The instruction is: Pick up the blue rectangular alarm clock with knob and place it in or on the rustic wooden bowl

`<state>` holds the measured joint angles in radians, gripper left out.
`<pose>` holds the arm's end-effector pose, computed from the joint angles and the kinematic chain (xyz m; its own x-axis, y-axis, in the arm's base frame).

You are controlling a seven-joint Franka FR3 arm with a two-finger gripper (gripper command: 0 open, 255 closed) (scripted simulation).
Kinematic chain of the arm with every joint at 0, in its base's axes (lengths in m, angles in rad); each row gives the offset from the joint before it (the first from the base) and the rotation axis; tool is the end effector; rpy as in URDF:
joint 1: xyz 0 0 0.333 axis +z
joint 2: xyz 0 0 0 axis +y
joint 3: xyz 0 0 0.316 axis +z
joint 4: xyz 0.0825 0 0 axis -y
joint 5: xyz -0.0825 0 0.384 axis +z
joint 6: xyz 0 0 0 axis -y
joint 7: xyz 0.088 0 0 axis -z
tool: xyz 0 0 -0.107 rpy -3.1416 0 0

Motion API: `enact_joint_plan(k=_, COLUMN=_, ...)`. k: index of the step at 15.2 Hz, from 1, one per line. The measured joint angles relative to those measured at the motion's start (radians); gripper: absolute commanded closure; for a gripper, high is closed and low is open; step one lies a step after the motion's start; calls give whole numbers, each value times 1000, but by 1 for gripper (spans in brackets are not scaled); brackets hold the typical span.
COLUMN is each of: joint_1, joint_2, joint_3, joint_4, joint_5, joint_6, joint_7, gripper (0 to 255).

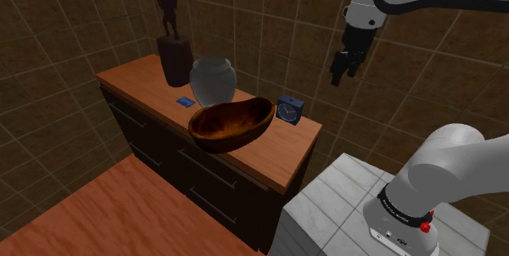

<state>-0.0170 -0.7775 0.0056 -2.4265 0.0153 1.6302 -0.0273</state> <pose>0.3124 -0.0016 0.5597 0.9997 0.0133 -0.0185 0.0131 -0.9998 -0.0118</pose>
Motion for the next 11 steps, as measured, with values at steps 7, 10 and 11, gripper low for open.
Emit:
enact_joint_plan(k=7, joint_1=3, joint_2=135, joint_3=-3, joint_4=-38, joint_5=-6, joint_6=180, joint_7=-21, gripper=0)
enact_joint_plan(k=10, joint_1=5, joint_2=224, joint_3=-5, joint_4=-47, joint_5=-10, joint_6=282, joint_7=-32, gripper=0)
enact_joint_plan(k=11, joint_1=5, joint_2=257, joint_3=-7, joint_4=-45, joint_5=-12, joint_6=315, joint_7=-38, gripper=0)
